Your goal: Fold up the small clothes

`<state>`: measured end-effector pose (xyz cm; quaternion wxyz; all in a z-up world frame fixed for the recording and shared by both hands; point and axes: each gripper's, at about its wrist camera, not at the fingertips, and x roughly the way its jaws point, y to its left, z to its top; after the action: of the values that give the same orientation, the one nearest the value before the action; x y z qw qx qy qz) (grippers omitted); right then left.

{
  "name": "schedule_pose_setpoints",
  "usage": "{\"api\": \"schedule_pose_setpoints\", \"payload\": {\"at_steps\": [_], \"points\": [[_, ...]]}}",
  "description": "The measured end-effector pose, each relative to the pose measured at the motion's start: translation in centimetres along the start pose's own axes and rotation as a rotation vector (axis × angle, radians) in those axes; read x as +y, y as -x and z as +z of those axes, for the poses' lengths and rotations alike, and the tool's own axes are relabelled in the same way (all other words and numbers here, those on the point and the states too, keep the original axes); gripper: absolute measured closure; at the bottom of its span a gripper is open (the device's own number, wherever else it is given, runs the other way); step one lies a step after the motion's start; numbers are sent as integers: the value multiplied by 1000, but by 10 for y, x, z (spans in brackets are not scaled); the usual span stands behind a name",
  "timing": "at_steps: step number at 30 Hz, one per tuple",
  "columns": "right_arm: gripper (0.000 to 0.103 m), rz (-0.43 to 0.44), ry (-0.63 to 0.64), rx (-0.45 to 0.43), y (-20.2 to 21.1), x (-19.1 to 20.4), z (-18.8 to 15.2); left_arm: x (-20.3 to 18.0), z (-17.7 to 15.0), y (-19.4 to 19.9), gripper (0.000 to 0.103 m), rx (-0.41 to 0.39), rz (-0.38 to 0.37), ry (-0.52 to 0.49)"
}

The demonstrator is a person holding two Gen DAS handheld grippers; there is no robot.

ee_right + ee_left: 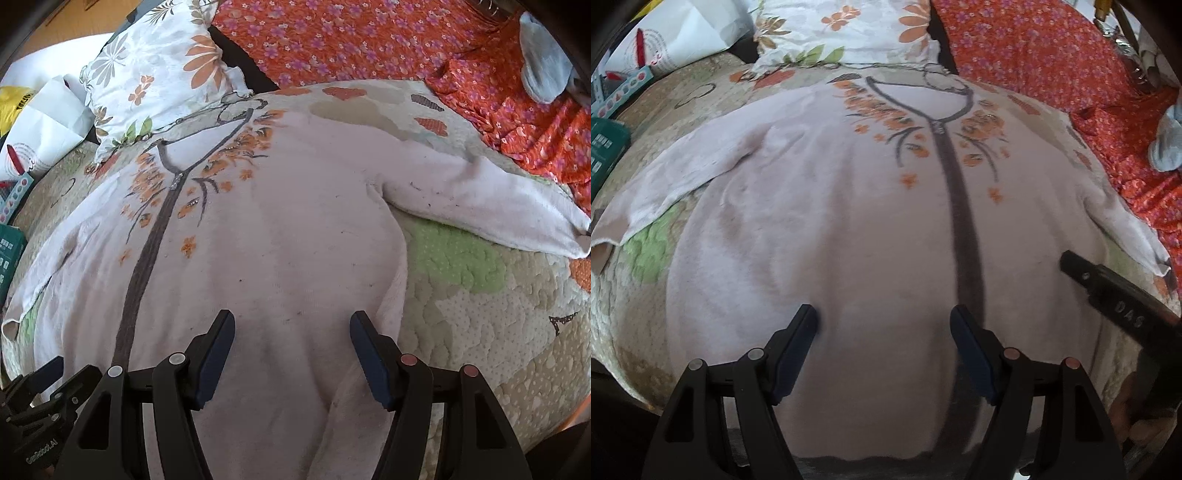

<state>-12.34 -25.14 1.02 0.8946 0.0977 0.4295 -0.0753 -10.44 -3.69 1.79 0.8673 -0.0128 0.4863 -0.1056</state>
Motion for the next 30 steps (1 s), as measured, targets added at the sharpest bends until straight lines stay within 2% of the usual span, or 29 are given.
{"api": "schedule_pose_setpoints", "payload": {"at_steps": [2,4,8,10,17,19,24,30], "points": [[33,-1,10,-3,0,2,0,-4,2,1,30,-2,-16,-7],[33,0,11,-4,0,1,0,-8,4,1,43,0,-39,-10],[33,-1,-2,0,-2,-3,2,-10,8,-4,52,28,-82,7],[33,-3,-8,1,-3,-8,3,-12,9,-6,60,40,-101,11],[33,-2,-15,0,-2,-10,4,-25,10,-5,67,40,-144,-18],[33,0,-18,-2,-2,-10,4,-25,10,-6,73,45,-149,-20],[33,7,-23,-3,-1,-10,5,-19,9,-8,81,55,-155,-7],[33,8,-17,-4,-1,-9,4,-11,8,-11,83,75,-181,21]]}}
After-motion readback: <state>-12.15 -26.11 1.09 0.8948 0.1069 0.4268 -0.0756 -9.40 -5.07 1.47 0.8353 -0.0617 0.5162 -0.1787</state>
